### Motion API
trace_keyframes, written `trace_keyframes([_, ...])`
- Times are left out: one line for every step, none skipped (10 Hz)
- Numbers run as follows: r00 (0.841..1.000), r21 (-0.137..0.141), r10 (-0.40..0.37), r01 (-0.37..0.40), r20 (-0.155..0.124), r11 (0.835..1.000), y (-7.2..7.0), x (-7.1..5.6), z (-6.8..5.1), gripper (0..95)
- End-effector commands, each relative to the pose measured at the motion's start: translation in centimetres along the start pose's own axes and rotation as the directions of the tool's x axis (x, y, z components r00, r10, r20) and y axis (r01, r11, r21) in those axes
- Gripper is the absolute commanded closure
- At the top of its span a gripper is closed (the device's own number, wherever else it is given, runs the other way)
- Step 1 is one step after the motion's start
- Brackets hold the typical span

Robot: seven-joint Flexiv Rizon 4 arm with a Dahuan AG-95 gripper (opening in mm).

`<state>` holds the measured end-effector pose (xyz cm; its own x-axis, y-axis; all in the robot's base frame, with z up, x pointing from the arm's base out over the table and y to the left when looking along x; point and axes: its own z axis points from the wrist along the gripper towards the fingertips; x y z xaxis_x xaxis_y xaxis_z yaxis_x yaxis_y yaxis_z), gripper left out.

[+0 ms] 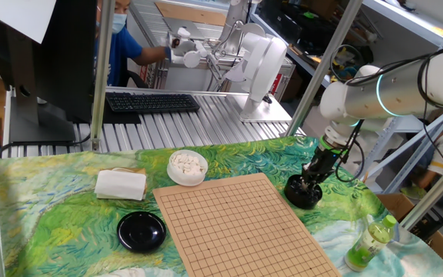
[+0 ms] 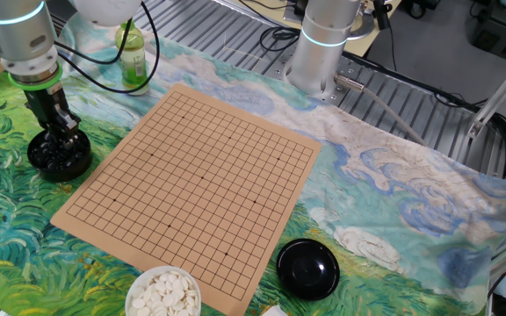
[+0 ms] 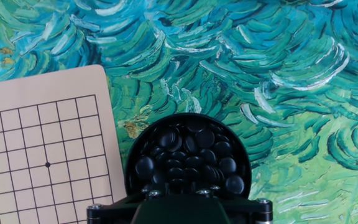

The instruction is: Play the first move as black on the 3-4 point in the upper right corner of the Go board

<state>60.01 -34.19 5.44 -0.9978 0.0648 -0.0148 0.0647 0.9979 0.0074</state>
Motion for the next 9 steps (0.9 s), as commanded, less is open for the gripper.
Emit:
trace_keyframes([1.0, -0.022, -0.012, 0.012, 0.002, 1.0, -0.33, -1.08, 1.31, 95.0])
trace_keyframes([1.0, -0.022, -0.012, 0.012, 0.002, 1.0, -0.33, -1.08, 1.31, 95.0])
trace_keyframes([1.0, -0.023, -0.012, 0.013, 0.002, 1.0, -0.33, -1.08, 1.3, 95.0])
trace_keyframes([1.0, -0.023, -0.013, 0.013, 0.002, 1.0, -0.33, -1.08, 1.3, 95.0])
trace_keyframes([1.0, -0.023, -0.013, 0.013, 0.001, 1.0, -0.33, -1.08, 1.3, 95.0])
trace_keyframes([1.0, -0.022, -0.012, 0.012, 0.0, 1.0, -0.33, -1.09, 1.27, 95.0])
trace_keyframes([1.0, -0.021, -0.013, 0.013, -0.001, 1.0, -0.33, -1.09, 1.17, 95.0])
trace_keyframes([1.0, -0.021, -0.014, 0.014, -0.002, 1.0, -0.33, -1.09, 1.08, 95.0])
trace_keyframes([1.0, -0.021, -0.014, 0.014, -0.004, 1.0, -0.32, -1.07, 0.94, 95.0])
